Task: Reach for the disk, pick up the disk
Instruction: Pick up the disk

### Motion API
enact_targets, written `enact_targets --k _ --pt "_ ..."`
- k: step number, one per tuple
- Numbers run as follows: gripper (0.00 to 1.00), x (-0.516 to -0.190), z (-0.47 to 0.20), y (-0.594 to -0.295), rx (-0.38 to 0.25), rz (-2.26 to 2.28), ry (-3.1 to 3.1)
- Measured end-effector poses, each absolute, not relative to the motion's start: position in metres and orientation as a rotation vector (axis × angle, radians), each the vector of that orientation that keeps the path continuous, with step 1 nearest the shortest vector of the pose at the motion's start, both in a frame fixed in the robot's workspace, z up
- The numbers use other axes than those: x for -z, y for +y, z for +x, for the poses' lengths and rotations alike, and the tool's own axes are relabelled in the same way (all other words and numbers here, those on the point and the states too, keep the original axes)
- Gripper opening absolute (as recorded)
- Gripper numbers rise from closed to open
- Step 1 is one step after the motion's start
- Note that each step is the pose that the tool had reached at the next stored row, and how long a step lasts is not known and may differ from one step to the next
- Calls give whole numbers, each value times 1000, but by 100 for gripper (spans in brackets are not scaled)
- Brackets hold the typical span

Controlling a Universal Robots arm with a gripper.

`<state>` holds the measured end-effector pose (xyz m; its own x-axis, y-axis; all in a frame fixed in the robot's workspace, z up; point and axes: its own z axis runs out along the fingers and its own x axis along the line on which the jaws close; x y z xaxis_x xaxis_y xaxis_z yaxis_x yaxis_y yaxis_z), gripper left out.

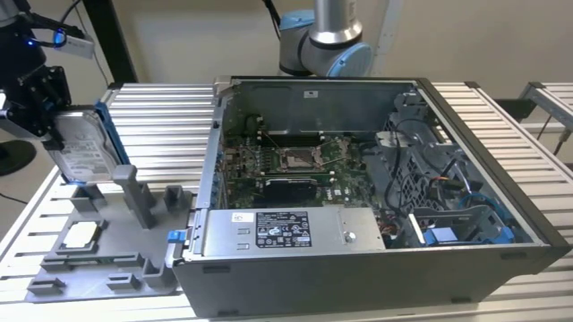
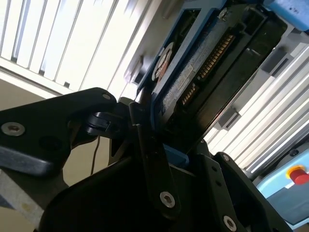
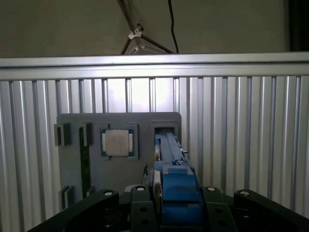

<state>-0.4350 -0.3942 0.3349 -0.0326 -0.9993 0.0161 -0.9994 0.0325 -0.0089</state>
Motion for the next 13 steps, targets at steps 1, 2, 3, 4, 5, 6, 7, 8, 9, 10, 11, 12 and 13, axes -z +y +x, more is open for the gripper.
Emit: enact_targets --k 1,2,3,4,5,6,7,8,9,10,11,12,13 --pt "0 -336 -435 -394 -28 2181 -2253" --pt "0 -337 -435 -394 -28 2181 -2253" --pt "0 -338 -435 -394 -28 2181 -2253" --pt "0 -339 -435 -394 -28 2181 -2253" --pt "0 -340 -435 -394 -28 2181 -2253" --pt "0 -341 -435 -394 -28 2181 -2253" --pt "0 -342 -435 -394 -28 2181 -2253" --pt "0 -343 -435 -394 -28 2181 -2253" --pt "0 -344 -435 -394 -28 2181 -2253" --pt "0 -345 -435 -394 -28 2181 -2253" --pt "0 -346 -435 -394 -28 2181 -2253" --pt "0 -347 -435 -394 -28 2181 -2253" --pt "0 -348 -435 -394 -28 2181 -2253"
